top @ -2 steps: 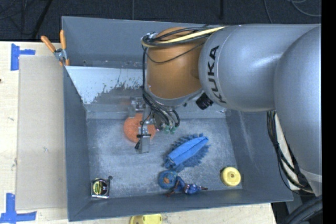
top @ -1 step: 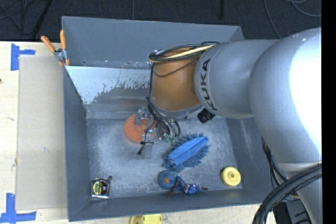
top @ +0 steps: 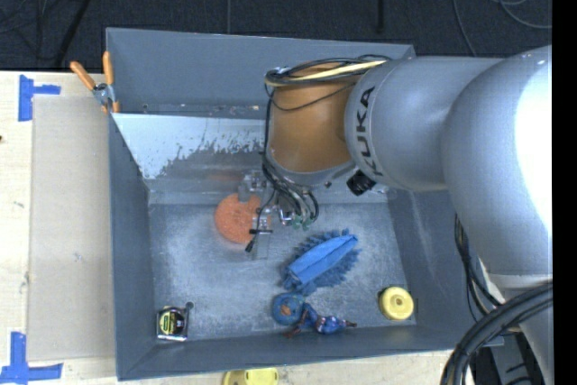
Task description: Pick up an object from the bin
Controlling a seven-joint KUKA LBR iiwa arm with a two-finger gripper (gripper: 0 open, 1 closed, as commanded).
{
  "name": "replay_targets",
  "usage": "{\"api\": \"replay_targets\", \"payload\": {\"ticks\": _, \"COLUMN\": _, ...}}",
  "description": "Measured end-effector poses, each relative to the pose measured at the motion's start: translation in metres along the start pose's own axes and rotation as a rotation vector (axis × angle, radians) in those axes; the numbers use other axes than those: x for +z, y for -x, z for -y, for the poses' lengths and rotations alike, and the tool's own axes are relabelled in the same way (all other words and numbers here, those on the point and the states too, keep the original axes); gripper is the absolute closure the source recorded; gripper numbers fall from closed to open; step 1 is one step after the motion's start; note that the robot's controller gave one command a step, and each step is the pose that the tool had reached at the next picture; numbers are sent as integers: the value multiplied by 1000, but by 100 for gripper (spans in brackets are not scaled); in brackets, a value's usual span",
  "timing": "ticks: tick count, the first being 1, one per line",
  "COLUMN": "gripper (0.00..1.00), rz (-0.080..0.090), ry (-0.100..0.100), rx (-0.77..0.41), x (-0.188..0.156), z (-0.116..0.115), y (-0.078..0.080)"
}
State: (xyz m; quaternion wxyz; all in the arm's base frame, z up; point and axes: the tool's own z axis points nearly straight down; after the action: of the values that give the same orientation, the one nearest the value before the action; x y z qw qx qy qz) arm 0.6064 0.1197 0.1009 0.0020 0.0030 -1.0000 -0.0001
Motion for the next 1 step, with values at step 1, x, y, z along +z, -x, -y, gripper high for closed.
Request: {"api": "replay_targets", "payload": {"ticks": 1, "gripper": 0, "rz": 7, "ry": 1, "rx": 66, "x": -2, "z": 2, "y": 11}}
